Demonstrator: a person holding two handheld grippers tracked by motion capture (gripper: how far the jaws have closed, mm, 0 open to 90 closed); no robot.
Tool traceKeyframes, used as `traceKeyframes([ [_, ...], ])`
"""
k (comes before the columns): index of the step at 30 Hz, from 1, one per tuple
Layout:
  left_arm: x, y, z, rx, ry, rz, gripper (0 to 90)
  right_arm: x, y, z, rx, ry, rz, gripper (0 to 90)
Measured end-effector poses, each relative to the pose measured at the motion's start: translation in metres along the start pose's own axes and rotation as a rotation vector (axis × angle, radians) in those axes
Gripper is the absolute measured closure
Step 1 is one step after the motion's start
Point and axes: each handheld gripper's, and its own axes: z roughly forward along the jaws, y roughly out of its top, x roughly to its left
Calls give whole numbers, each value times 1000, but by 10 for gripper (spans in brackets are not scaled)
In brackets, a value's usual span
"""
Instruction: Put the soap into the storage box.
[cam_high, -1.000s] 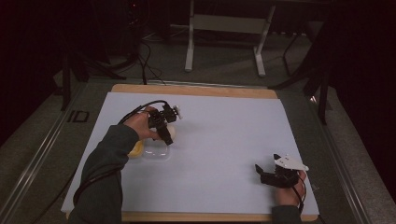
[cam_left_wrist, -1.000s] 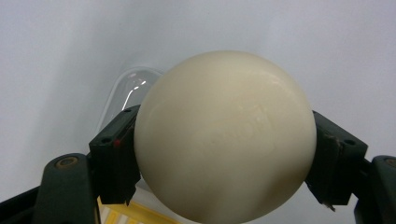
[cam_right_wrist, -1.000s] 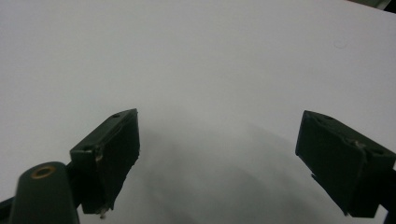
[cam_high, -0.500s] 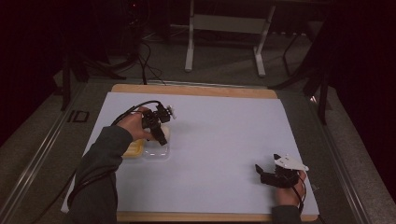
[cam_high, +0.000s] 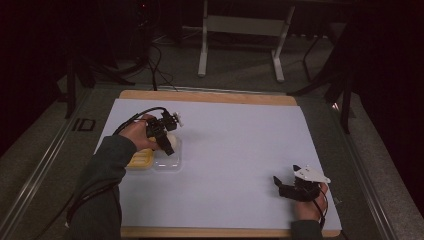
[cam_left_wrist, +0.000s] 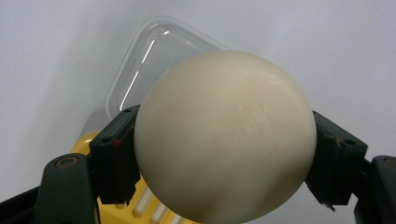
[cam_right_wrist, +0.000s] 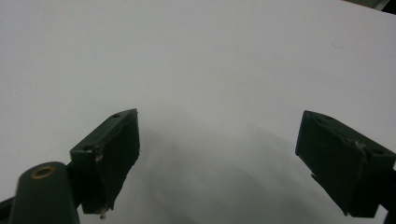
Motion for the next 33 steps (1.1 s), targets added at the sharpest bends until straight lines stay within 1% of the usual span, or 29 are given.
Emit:
traceKeyframes([
  [9, 4, -8, -2, -2, 10, -18, 242, 1, 0, 0, 1, -3, -4, 139],
  [11, 5, -10, -3, -9, 22, -25, 242, 1, 0, 0, 0, -3, -4, 139],
  [16, 8, -13, -6, -18, 29, -39, 242, 1, 0, 0, 0, -3, -4, 139],
  [17, 8, -14, -5, -21, 25, -46, 242, 1, 0, 0, 0, -3, -4, 139],
  [20, 10, -17, -6, -12, 22, -51, 242, 1, 0, 0, 0, -4, -4, 139],
  [29, 14, -27, -6, -4, 33, -75, 242, 0, 0, 0, -1, -5, -3, 139],
  [33, 17, -32, -5, 1, 36, -79, 242, 0, 0, 0, -1, -5, -4, 139],
])
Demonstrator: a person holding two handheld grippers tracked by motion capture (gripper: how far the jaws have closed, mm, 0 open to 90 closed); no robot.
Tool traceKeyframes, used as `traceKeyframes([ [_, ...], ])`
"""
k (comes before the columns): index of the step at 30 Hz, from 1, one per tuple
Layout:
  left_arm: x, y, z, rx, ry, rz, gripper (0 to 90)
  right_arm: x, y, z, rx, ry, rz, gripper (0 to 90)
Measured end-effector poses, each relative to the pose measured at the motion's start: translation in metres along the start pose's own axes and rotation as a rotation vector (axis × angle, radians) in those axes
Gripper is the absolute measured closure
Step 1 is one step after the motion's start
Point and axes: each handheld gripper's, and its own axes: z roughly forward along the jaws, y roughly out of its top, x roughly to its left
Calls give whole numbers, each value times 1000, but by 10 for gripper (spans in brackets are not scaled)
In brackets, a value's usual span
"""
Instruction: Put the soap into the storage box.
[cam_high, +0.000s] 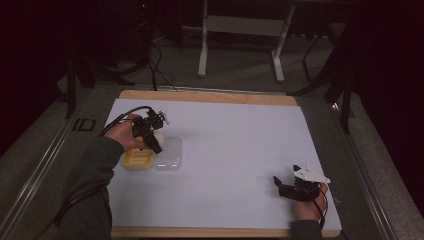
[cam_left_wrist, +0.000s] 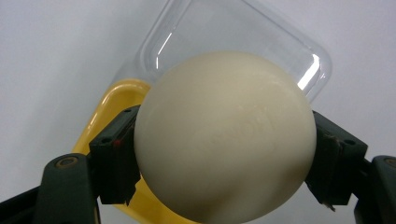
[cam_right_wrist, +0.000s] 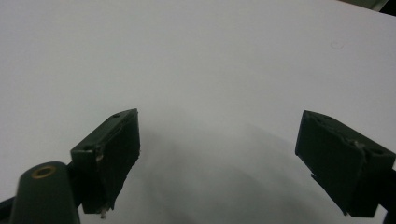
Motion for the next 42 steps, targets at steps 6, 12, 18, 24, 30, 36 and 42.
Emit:
traceKeyframes([
  [6, 4, -6, 0, -4, -2, -18, 242, 0, 0, 0, 1, 0, 0, 139],
  [12, 7, -12, -1, -7, -2, -29, 242, 0, 0, 0, 2, -1, -1, 139],
  [18, 10, -20, 2, -12, 11, -42, 242, 0, 0, 0, 0, -1, 1, 139],
  [24, 12, -25, 3, -14, 17, -51, 242, 0, 0, 0, 0, -1, 1, 139],
  [30, 13, -29, 8, -8, 29, -53, 242, 0, 0, 0, 0, -1, 1, 139],
  [36, 13, -32, 15, 0, 31, -57, 242, 0, 0, 0, 0, -2, -1, 139],
  [42, 13, -34, 24, 6, 25, -71, 242, 0, 0, 0, -2, -2, -1, 139],
])
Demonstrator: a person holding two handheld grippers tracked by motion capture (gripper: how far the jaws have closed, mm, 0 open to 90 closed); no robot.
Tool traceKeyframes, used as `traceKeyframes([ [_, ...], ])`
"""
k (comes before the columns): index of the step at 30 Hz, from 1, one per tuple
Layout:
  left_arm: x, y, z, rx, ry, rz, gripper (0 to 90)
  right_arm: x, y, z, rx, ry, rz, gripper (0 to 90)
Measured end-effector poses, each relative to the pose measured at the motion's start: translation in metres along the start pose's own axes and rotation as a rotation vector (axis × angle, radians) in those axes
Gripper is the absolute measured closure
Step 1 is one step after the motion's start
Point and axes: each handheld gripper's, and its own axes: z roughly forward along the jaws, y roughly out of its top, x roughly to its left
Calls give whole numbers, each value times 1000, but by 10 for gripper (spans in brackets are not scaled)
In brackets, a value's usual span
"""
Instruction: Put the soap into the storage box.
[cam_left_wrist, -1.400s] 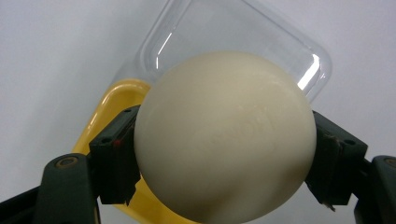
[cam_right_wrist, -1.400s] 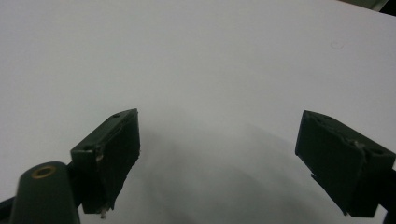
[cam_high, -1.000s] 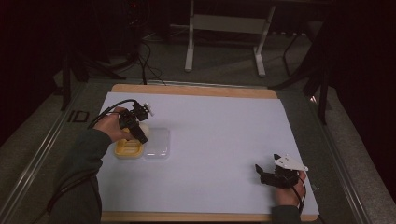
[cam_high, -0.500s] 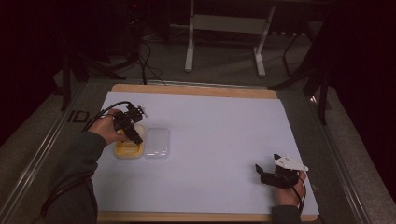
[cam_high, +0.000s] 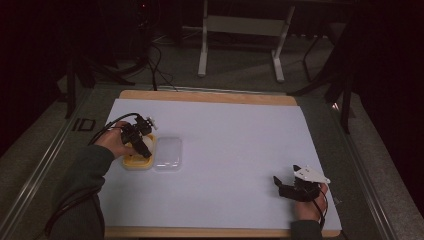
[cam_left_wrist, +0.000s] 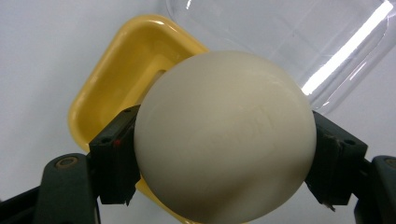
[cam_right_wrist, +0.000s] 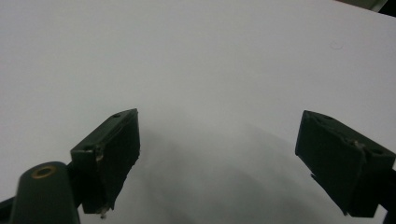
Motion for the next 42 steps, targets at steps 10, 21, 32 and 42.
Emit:
traceKeyframes([
  [10, 2, -2, 9, 19, 20, -10, 242, 0, 0, 0, 0, 0, -2, 139],
  [21, 8, -9, 16, 39, 32, -29, 242, 0, 0, 0, 0, 0, -1, 139],
  [32, 11, -14, 32, 44, 27, -23, 240, 0, 0, 0, 0, 0, -1, 139],
  [42, 13, -13, 23, -16, 46, -31, 92, 0, 0, 0, 0, 1, -2, 139],
])
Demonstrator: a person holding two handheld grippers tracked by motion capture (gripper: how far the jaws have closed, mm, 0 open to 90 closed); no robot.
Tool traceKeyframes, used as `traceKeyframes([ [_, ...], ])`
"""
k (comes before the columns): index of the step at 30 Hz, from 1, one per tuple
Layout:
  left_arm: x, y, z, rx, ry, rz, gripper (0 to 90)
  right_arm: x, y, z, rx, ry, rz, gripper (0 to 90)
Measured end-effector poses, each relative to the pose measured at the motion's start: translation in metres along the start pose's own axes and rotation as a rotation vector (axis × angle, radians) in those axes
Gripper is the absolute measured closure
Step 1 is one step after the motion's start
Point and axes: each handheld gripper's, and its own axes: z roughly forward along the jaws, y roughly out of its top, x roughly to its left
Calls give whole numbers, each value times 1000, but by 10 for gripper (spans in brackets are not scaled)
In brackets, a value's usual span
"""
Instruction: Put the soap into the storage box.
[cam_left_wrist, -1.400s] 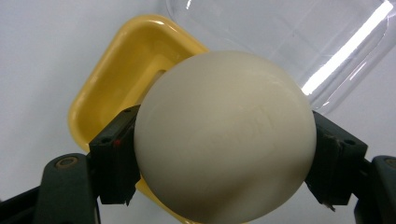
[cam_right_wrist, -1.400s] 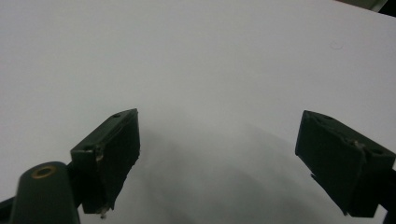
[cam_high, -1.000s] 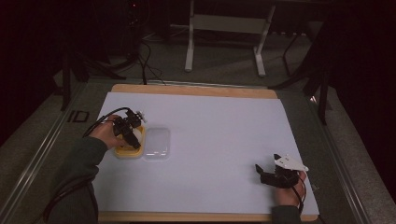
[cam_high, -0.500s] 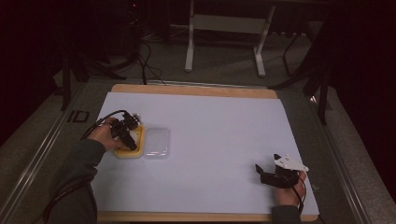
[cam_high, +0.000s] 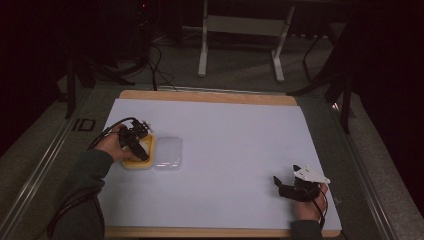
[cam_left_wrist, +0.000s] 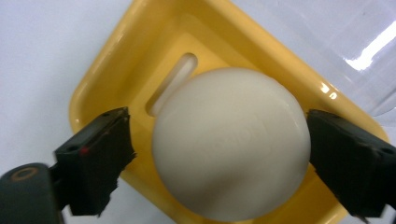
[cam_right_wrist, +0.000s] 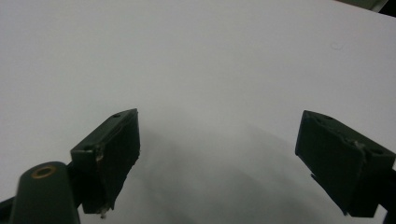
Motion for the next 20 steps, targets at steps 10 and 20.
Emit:
traceKeyframes([
  [10, -2, -7, -26, -128, -35, 16, 121, 0, 0, 0, 0, -1, 0, 139],
  [20, -30, -19, -54, -320, -11, 54, 191, -1, 0, 1, 7, 1, 13, 139],
])
